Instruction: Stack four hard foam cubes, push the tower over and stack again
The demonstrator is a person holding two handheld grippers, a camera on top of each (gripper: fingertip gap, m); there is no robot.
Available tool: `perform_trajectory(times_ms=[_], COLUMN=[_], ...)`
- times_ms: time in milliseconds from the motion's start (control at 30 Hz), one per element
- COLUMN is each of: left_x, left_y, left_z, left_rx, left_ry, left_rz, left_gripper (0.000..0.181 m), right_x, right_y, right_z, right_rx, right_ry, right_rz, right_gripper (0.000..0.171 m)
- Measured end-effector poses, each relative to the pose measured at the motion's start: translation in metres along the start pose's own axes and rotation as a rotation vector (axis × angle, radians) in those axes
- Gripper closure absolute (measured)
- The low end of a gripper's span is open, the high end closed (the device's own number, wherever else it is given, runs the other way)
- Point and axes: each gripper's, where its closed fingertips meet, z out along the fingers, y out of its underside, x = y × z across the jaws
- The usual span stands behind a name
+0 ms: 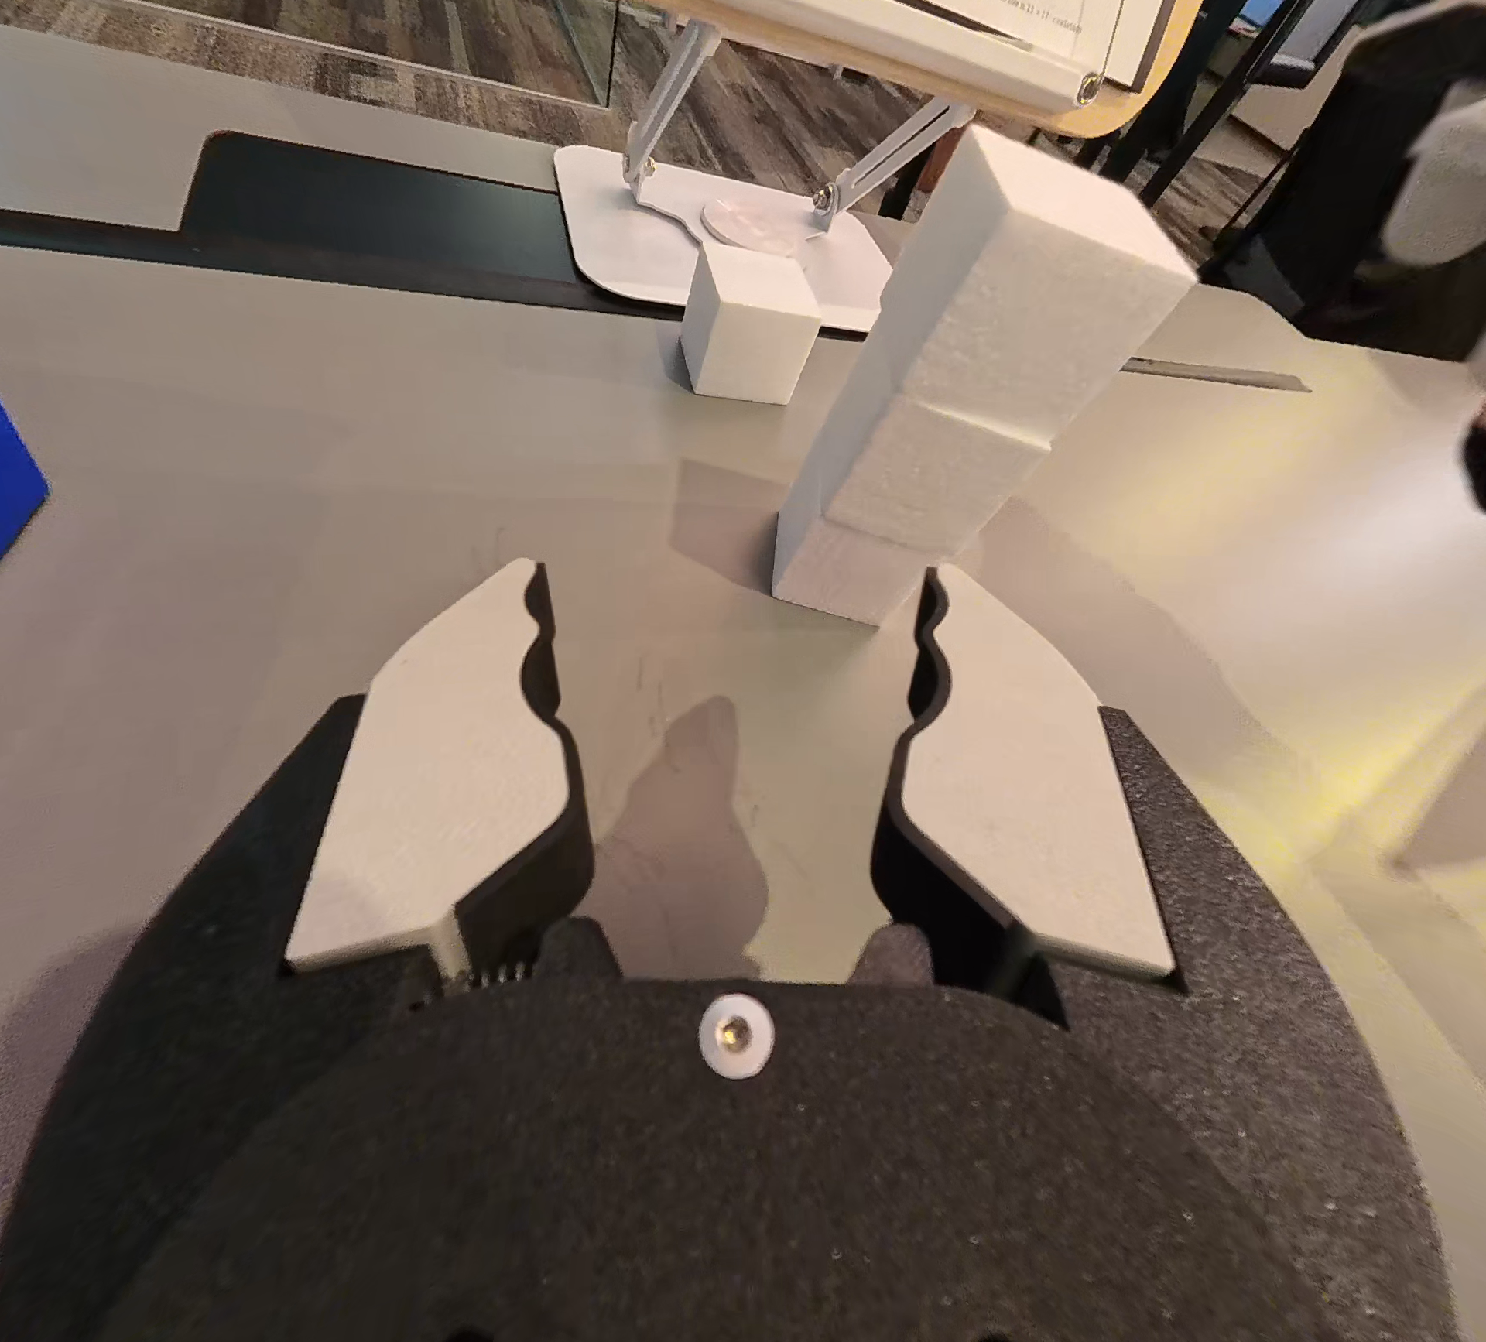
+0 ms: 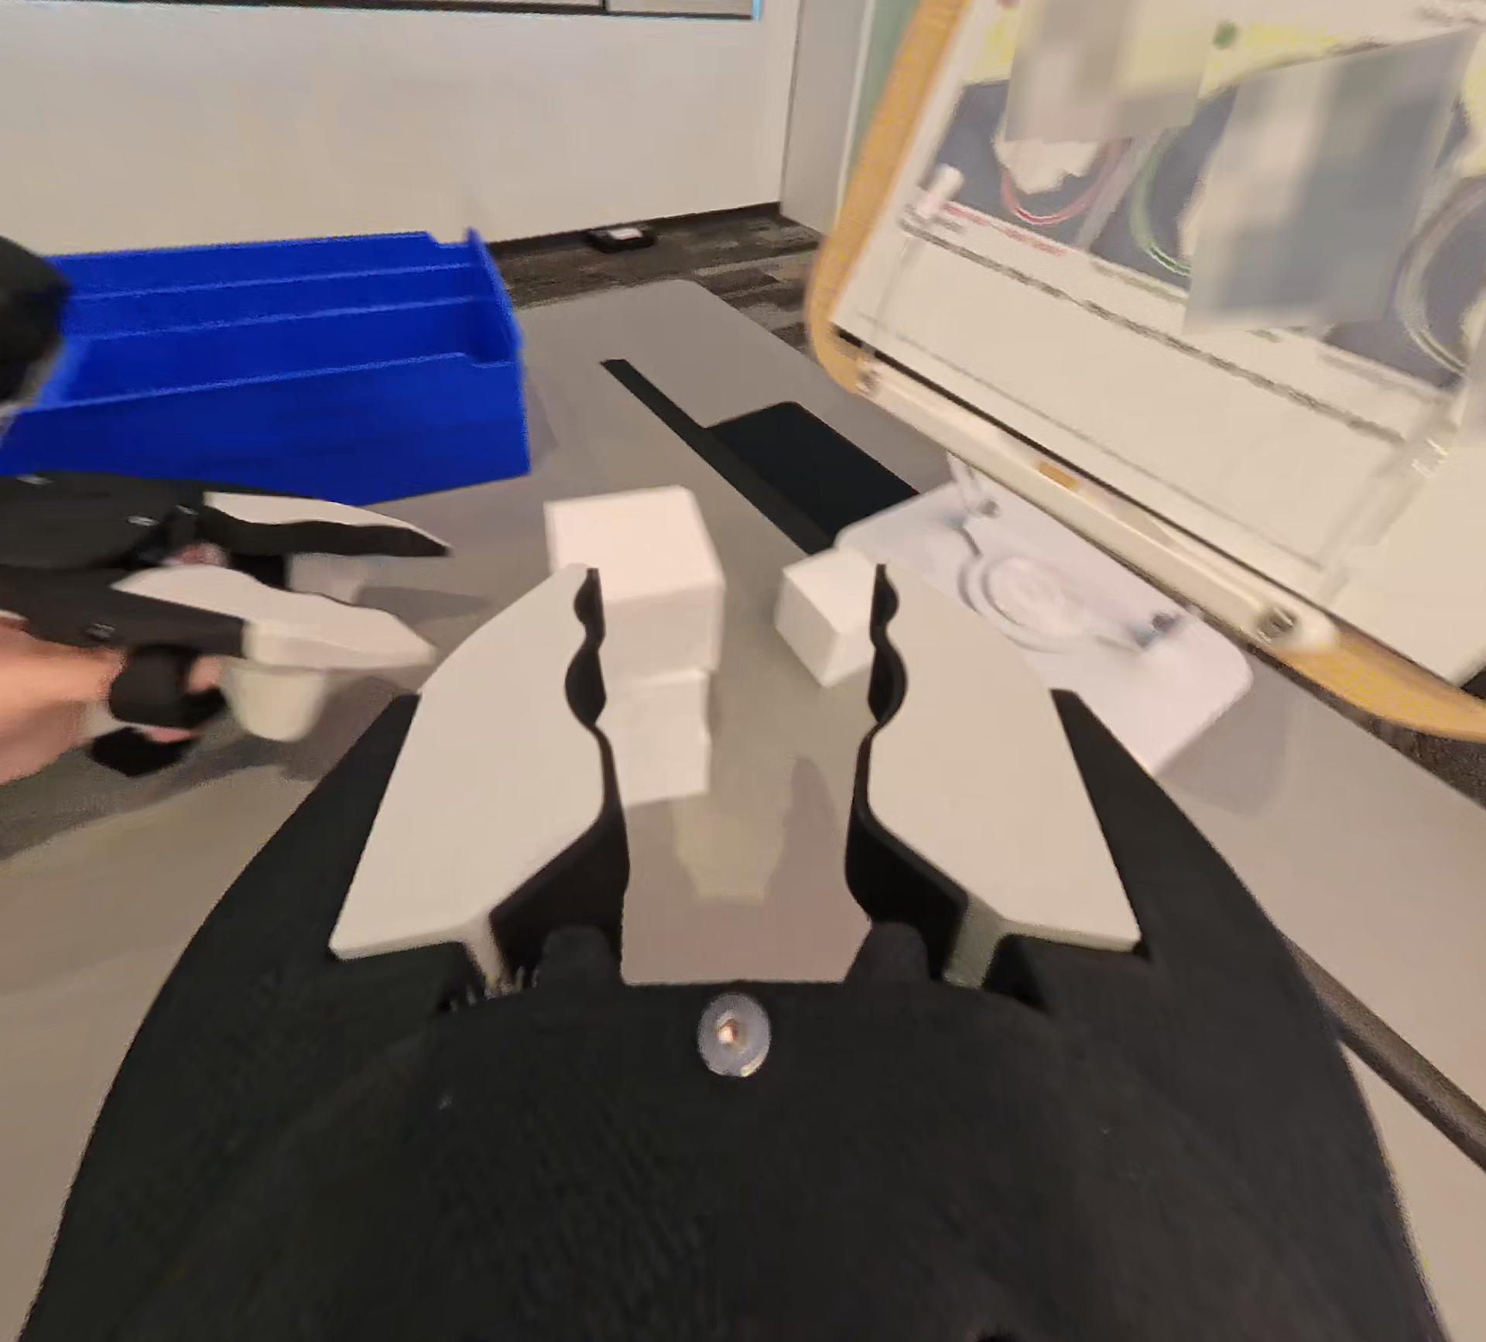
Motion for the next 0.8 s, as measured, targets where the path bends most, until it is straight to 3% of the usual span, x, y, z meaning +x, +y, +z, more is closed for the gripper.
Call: perform_trajectory(times_ms=[233, 600, 800], left_x=[-0.003, -0.031, -0.029], left_y=[0.001, 0.003, -0.009], left_z=[0.003, 0.013, 0.010], left_rx=[-0.006, 0.039, 0.110], left_ry=[0.023, 0.025, -0.031], left_rz=[-0.044, -0.151, -0.010], left_gripper=[0.095, 0.103, 0.100], right_x=[0.044, 0.066, 0.062], right_y=[0.083, 0.104, 0.108], right_z=[0.027, 0.094, 0.126], right_rx=[-0.150, -0.192, -0.179], right_ry=[-0.117, -0.277, -0.329], right_rz=[-0.045, -0.125, -0.125], right_gripper=[0.107, 0.108, 0.102])
